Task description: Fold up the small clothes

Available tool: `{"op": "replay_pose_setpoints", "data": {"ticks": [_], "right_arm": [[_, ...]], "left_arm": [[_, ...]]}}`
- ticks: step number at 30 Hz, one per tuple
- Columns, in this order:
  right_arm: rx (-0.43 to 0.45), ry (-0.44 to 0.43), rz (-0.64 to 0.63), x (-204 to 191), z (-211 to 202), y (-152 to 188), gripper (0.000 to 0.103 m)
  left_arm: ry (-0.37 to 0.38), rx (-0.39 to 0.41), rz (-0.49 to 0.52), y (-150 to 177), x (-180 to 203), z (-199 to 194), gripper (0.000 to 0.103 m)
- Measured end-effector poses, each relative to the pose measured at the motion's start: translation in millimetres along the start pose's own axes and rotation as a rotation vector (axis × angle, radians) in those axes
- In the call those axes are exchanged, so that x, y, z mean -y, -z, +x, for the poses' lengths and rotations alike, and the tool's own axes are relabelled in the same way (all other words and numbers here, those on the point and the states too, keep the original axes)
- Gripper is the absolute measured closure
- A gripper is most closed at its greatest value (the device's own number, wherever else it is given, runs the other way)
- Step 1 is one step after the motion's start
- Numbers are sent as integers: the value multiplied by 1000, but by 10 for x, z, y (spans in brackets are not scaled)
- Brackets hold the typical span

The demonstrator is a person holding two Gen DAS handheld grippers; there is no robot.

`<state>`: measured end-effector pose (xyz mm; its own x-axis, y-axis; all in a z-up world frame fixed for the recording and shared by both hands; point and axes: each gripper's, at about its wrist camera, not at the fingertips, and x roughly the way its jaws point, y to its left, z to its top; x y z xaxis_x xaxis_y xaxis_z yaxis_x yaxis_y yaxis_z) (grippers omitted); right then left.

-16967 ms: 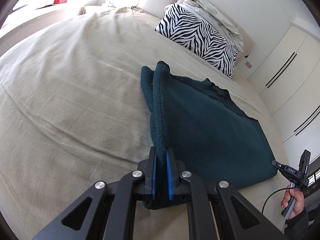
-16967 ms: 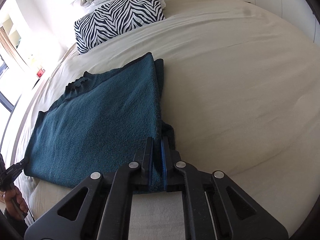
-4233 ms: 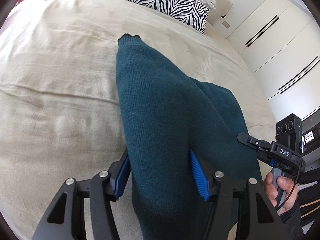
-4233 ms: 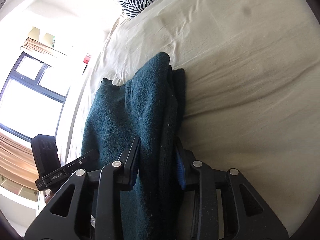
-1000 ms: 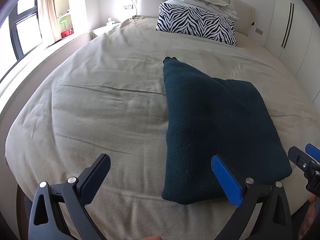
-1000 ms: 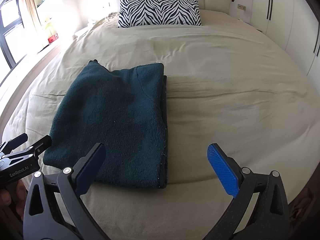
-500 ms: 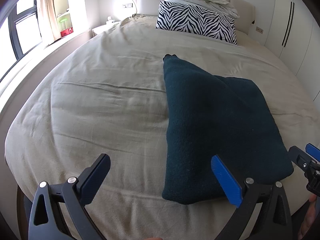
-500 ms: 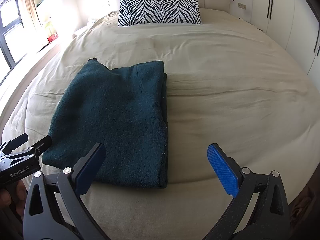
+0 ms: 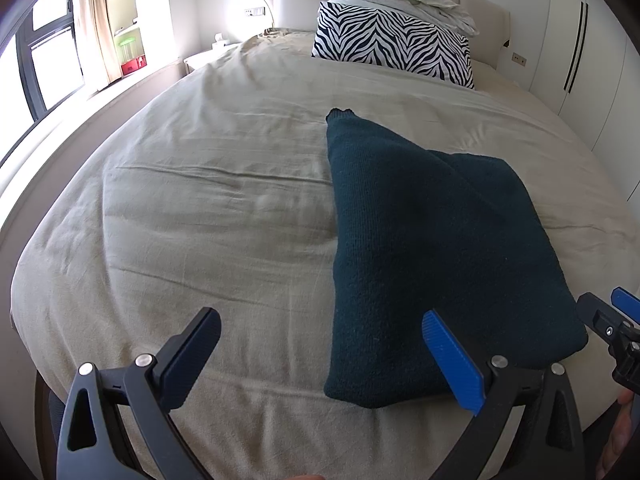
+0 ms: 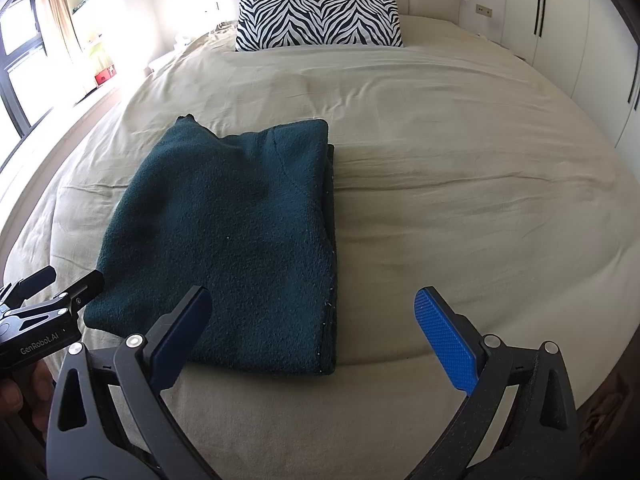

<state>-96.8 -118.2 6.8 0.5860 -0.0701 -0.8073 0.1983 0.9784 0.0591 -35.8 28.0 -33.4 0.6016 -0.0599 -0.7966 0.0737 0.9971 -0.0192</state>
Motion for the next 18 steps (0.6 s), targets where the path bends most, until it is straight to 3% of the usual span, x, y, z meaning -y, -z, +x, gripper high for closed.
{"op": "replay_pose_setpoints", "data": {"ticks": [18], "right_arm": [[-1,-1,0,-2,1,7,0]], "left_arm": [[-1,-4,4,12,-16,22,0]]}}
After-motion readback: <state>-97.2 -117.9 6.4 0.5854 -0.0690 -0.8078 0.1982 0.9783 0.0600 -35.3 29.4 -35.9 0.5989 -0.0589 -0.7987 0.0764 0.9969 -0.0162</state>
